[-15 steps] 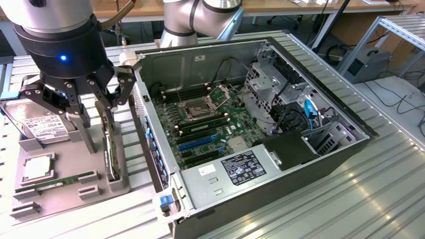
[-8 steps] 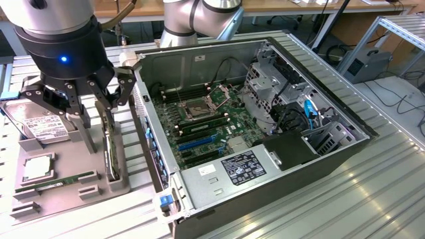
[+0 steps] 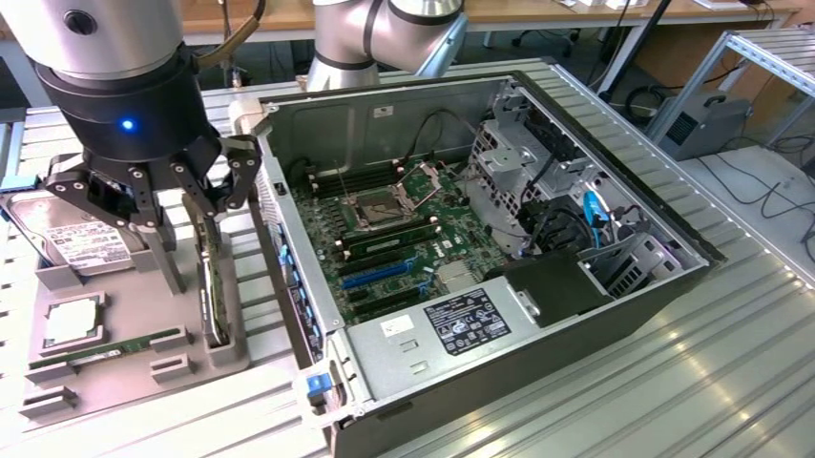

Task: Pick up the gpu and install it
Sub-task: 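Pick up the gpu and move the gpu toward the slot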

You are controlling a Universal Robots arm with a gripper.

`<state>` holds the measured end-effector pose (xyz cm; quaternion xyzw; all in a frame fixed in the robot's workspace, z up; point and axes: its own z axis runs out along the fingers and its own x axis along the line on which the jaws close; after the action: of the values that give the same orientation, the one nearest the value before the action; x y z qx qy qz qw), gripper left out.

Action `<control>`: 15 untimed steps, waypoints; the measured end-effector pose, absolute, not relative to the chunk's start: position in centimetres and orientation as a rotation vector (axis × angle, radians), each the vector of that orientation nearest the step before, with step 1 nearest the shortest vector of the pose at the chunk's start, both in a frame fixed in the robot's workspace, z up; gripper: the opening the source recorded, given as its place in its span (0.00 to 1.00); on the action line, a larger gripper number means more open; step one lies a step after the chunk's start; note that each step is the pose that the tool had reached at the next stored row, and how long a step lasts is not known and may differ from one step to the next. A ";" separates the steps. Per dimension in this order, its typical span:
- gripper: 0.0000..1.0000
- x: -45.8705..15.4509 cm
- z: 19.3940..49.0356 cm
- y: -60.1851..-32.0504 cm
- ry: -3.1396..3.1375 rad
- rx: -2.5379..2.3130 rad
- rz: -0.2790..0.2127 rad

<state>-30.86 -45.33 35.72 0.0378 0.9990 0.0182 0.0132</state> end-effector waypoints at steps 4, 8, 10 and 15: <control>0.42 -30.9 35.4 -45.3 3.112 0.118 0.057; 0.42 -30.9 34.9 -45.3 3.112 0.118 0.057; 0.42 -30.9 34.5 -45.3 3.112 0.118 0.057; 0.42 -30.9 34.3 -45.3 3.112 0.118 0.057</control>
<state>-30.86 -45.33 34.27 0.0378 0.9990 0.0182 0.0132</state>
